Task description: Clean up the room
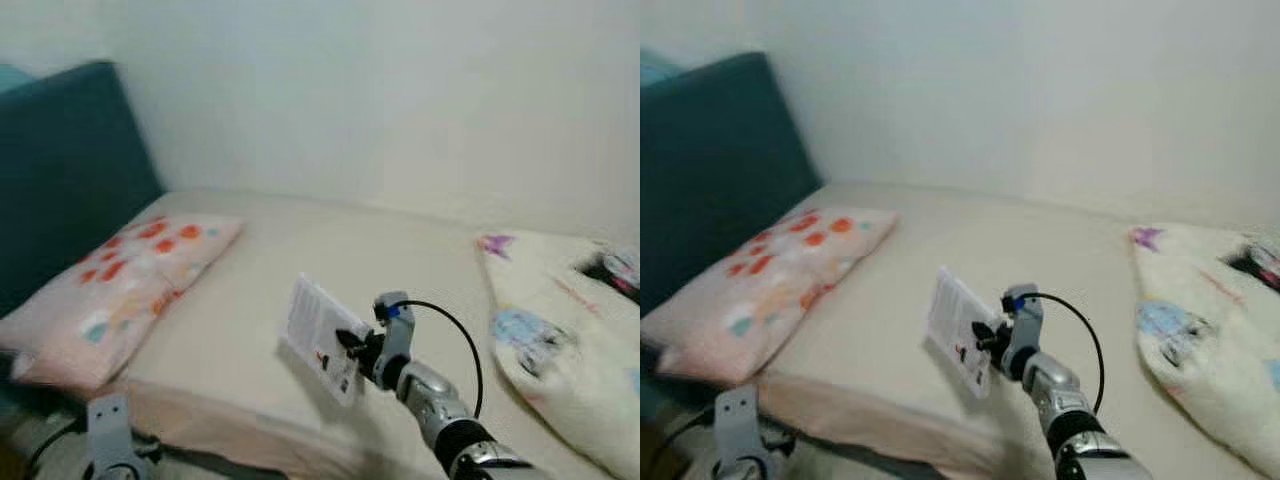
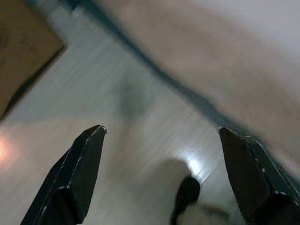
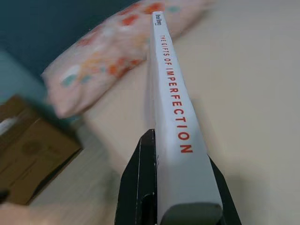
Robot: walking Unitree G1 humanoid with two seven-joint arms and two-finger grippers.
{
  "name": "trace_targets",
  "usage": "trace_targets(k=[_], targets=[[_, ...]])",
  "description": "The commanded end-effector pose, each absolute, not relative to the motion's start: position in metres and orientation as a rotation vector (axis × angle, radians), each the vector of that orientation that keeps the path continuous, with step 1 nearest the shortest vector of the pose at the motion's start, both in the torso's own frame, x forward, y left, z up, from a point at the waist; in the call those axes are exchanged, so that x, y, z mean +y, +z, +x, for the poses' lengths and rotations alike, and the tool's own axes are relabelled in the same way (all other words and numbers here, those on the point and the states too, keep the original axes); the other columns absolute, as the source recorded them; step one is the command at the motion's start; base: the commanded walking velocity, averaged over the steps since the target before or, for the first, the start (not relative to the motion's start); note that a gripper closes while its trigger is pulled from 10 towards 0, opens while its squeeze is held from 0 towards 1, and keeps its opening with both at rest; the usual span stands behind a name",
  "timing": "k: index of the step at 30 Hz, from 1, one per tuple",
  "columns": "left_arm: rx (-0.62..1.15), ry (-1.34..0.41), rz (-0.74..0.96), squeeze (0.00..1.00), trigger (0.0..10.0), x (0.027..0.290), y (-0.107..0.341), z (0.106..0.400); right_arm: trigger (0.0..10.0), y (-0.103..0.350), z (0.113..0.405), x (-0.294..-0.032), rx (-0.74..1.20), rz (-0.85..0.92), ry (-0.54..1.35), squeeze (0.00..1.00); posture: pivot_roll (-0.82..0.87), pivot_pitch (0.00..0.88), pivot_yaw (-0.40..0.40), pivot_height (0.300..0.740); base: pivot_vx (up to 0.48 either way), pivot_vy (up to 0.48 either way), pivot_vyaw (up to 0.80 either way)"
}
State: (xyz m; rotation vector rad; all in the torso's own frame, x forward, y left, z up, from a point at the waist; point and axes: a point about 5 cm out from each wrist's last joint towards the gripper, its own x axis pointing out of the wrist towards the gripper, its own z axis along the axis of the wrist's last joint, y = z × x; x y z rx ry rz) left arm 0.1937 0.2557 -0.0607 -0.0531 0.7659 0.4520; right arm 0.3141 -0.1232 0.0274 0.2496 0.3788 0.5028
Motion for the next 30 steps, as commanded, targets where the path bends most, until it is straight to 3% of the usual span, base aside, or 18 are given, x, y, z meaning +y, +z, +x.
trace_targets(k=[1,21,25,30], targets=[[0.798,0.434,-0.04,0.0,10.0,0.253,-0.064,0.19,10.0,0.034,0.318,-0.117,0.342,0.249,0.519,0.0,0.04,0.0,-0.016,0.693,0.0,0.0,0.73],[0.839,0.372,-0.033,0.0,10.0,0.246,-0.07,0.182,10.0,0.031,0.317,-0.119,0.346,0.25,0.496,0.0,0.05,0.0,-0.014,0.693,0.0,0.0,0.73],[0.835,0.343,-0.028,0.0,10.0,0.244,-0.069,0.187,10.0,0.022,0.313,-0.127,0.409,0.182,0.422,0.0,0.04,0.0,-0.013,0.693,0.0,0.0,0.71],[0.838,0.331,-0.017,0.0,10.0,0.244,-0.067,0.191,10.0,0.015,0.309,-0.138,0.448,0.143,0.356,0.0,0.03,0.0,-0.013,0.693,0.0,-0.457,0.0]])
